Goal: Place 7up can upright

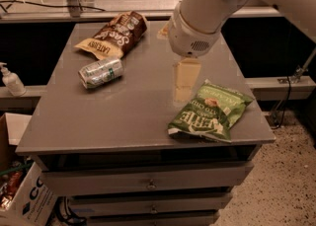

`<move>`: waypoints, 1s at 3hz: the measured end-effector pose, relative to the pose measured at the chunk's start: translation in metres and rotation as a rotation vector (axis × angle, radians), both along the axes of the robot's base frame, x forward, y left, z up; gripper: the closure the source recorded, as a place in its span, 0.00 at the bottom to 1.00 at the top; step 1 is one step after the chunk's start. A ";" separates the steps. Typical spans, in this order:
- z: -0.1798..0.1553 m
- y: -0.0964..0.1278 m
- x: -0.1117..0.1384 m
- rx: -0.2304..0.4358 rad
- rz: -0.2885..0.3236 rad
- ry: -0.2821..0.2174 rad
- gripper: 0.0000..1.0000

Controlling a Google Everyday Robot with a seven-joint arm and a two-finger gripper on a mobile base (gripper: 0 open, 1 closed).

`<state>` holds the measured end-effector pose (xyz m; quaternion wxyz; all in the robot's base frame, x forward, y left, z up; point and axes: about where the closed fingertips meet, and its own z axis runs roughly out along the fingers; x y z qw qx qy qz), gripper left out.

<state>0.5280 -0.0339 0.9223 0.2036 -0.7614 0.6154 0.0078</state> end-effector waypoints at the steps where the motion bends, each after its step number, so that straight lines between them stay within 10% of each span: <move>1: -0.010 0.035 0.024 -0.006 0.057 -0.021 0.00; 3: -0.029 0.107 0.058 -0.031 0.176 -0.068 0.00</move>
Offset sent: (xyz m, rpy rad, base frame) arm 0.0632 0.1219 -0.0347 -0.0391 -0.0944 0.2120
